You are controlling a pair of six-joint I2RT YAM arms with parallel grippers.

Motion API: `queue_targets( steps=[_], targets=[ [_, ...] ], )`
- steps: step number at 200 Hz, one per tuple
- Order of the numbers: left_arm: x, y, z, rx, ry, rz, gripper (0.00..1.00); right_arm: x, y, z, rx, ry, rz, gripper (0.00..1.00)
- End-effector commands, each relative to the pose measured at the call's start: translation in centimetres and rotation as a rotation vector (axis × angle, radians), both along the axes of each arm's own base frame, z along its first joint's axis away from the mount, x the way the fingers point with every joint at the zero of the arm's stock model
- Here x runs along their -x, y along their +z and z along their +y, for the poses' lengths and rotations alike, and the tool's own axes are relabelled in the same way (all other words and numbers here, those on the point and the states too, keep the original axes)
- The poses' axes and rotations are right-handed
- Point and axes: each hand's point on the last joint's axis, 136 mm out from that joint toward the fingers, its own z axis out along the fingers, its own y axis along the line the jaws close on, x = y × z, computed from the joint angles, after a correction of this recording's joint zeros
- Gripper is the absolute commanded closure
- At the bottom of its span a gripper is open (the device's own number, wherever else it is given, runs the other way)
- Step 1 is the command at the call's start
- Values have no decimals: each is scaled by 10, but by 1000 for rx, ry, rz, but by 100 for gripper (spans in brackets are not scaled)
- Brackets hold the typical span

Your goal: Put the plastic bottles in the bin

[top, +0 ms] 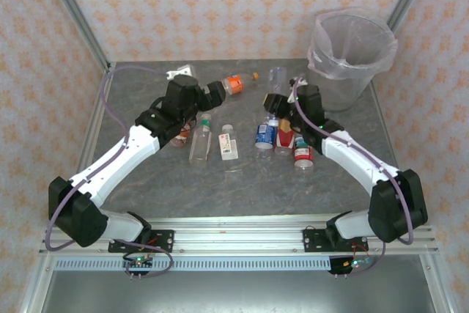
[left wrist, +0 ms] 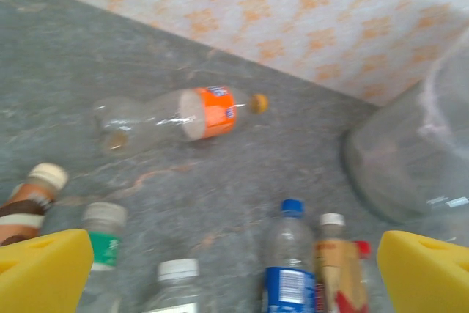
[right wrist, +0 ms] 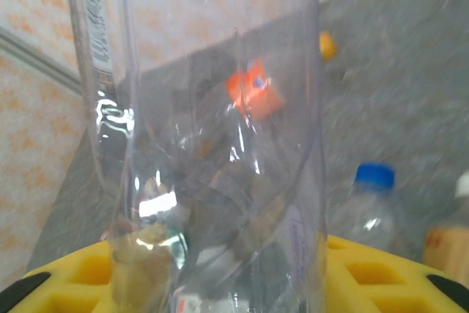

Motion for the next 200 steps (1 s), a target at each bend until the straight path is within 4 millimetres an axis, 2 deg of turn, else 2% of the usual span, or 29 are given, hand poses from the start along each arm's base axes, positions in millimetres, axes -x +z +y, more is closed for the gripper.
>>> queue_targets(
  steps=[1, 36, 55, 78, 110, 146, 166, 200],
  targets=[
    [5, 0, 27, -120, 84, -23, 0, -7, 43, -16, 104, -12, -103, 62],
    [13, -13, 40, -151, 123, -4, 0, -31, 109, -45, 165, -95, -250, 61],
    [15, -17, 36, -130, 105, -6, 0, -47, 136, -64, 190, -147, -314, 61],
    [15, -17, 27, -105, 59, -5, 0, -69, 159, -82, 221, -209, -367, 62],
    [18, -21, 29, -113, 59, 10, 0, -95, 180, -103, 333, -289, -423, 62],
    [19, -25, 23, -116, 23, 35, 0, -119, 204, -131, 349, -360, -457, 61],
    [19, -26, 21, -114, 19, 45, 0, -131, 207, -146, 387, -403, -459, 61],
    [20, -23, 21, -114, 13, 52, 0, -148, 195, -179, 455, -485, -390, 61]
  ],
)
